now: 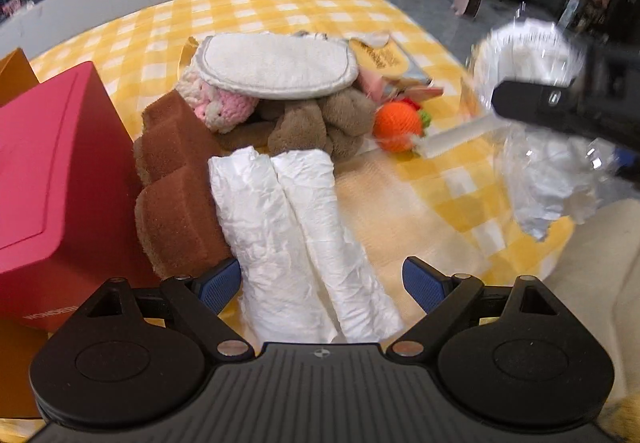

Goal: Organize soft objects
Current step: 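Grasp the two white rolled towels with the left gripper while the right holds the bag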

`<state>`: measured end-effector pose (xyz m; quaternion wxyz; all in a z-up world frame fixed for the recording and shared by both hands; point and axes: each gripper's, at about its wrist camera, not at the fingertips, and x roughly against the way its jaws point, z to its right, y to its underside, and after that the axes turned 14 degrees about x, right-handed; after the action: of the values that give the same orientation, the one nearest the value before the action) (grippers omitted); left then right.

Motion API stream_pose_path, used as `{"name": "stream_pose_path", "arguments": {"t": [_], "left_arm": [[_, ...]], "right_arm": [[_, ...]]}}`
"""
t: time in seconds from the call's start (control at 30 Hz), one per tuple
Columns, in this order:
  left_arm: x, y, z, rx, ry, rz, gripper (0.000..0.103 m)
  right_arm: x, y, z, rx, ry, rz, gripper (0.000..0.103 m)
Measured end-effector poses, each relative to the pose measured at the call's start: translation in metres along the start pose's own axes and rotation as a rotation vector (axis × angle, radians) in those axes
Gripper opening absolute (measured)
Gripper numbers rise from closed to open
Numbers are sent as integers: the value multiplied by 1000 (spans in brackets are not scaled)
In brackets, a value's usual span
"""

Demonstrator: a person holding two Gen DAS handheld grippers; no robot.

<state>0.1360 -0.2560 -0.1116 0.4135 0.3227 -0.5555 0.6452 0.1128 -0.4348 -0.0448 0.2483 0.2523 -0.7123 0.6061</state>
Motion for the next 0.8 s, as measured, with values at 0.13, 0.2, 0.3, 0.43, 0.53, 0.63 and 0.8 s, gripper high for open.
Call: {"name": "stream_pose_path", "arguments": {"t": [0.13,0.2,0.3,0.43,0.53,0.63,0.8], "left_arm": [[-8,4,6,14,-39,9,101],[-11,7,9,-17,-85,-4,72],[-12,12,11,-121,-93,-42,51],[1,11,1,-105,-92,-38,29],[19,12,-6,-129,-41,-31,26],[44,14,-11,-172,14,13,25],[104,14,-17,-186,109,172,25]], "right_arm": [[-2,1,-1,9,-8,-6,49],[-3,1,-1,12,-11,-8,49],[-4,2,0,18,-1,-18,49],[-7,2,2,26,15,-24,49],[-7,2,2,27,12,-23,49],[-6,3,4,30,11,-16,49],[-4,4,5,35,0,-4,49]]}}
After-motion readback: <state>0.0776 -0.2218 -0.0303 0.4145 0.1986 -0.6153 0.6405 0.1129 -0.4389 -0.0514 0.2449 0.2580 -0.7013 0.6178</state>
